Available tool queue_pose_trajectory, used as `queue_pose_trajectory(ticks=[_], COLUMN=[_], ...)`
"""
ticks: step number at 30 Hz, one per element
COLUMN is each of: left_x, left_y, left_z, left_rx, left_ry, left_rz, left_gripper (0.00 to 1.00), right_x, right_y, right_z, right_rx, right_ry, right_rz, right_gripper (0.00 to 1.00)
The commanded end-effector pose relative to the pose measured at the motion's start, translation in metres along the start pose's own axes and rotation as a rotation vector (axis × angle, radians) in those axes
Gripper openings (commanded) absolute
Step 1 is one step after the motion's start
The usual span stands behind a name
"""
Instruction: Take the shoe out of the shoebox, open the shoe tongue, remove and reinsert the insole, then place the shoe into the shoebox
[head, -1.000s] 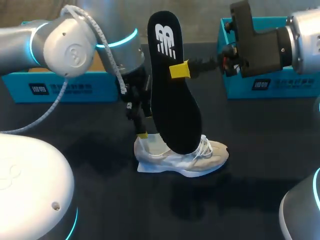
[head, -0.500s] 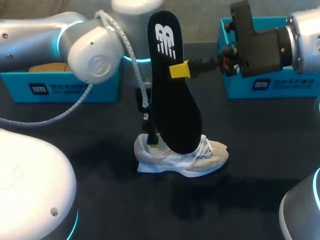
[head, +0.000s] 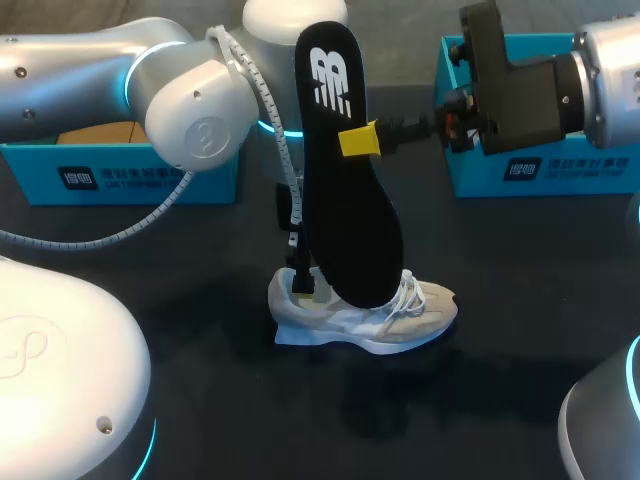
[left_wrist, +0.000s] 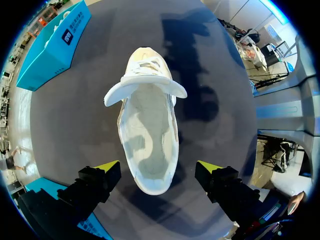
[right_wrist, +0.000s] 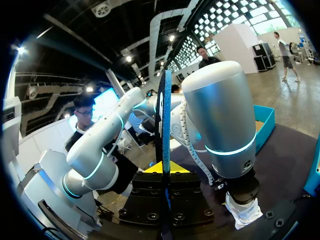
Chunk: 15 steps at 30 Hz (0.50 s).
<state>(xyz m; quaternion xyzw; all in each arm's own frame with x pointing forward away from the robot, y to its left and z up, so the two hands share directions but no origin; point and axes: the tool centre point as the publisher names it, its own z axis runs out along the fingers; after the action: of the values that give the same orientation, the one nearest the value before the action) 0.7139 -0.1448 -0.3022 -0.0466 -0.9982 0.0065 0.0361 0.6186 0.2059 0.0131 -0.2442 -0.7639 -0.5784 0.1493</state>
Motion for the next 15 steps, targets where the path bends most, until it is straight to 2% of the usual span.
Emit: queue_pose_trajectory(ticks=[1,15], left_x=[-0.0003,-0.002], left_y=[0.0036,0.0044], left_z=[-0.0016,-0.0005], left_rx=[0.0,-0.009], left_ry=[-0.004,-0.005], left_rz=[-0.005,-0.016], left_gripper=[1.0,1.0], right_x=[-0.0009,-0.0009], right_y=[0.0022,0.0022], right_z=[0.0047,0.0047], right_rx=[0.003,0.003], right_ry=[-0.002,-0.002], right_rz=[0.002,0.002], right_gripper=[0.0,0.0])
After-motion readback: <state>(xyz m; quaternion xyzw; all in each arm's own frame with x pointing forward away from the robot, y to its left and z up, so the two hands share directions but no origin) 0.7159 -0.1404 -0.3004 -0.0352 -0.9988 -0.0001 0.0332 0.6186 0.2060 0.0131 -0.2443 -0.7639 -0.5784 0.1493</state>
